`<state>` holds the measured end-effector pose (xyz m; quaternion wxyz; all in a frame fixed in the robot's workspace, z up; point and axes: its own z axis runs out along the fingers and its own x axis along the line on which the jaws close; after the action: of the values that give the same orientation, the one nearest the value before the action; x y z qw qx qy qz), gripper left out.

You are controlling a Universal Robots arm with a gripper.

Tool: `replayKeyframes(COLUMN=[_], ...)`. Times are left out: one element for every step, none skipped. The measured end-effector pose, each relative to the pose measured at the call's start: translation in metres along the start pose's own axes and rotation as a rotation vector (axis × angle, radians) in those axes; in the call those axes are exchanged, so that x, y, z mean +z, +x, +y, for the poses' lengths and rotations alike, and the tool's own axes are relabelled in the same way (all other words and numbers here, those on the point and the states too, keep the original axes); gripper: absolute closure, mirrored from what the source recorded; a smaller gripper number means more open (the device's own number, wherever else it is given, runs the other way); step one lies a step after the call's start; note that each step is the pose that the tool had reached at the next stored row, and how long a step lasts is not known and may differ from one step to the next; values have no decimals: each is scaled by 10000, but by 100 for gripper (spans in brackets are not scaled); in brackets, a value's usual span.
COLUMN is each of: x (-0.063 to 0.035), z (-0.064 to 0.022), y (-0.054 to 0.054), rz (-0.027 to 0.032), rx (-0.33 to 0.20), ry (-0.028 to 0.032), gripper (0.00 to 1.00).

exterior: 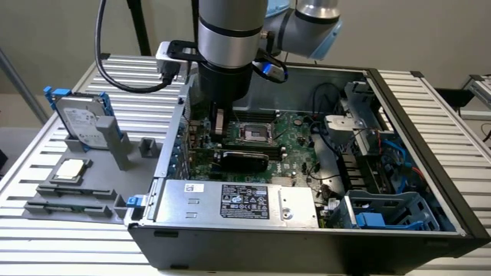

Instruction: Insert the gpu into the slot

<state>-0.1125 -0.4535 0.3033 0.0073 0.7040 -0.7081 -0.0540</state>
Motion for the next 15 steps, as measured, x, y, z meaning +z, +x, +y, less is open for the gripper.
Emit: replayKeyframes(x=[11, 21, 28, 31, 33, 33, 34, 34, 33, 35, 36, 35, 36, 36, 36], z=[27, 54, 72, 82, 88, 93, 99, 103, 104, 104, 108, 110, 112, 114, 117], y=[1, 1, 2, 2, 2, 2, 2, 2, 2, 2, 2, 2, 2, 2, 2], rz=[0, -1, -2, -1, -2, -1, 1, 2, 3, 6, 13, 20, 25, 28, 33], rx=[2, 2, 4, 8, 10, 12, 16, 20, 23, 24, 29, 30, 32, 35, 38], ry=[-14, -31, -59, -97, -150, -205, -265, -311, -335, -370, -395, -420, -453, -490, -527], gripper=[89, 89, 89, 89, 89, 89, 89, 89, 89, 89, 89, 89, 89, 89, 89])
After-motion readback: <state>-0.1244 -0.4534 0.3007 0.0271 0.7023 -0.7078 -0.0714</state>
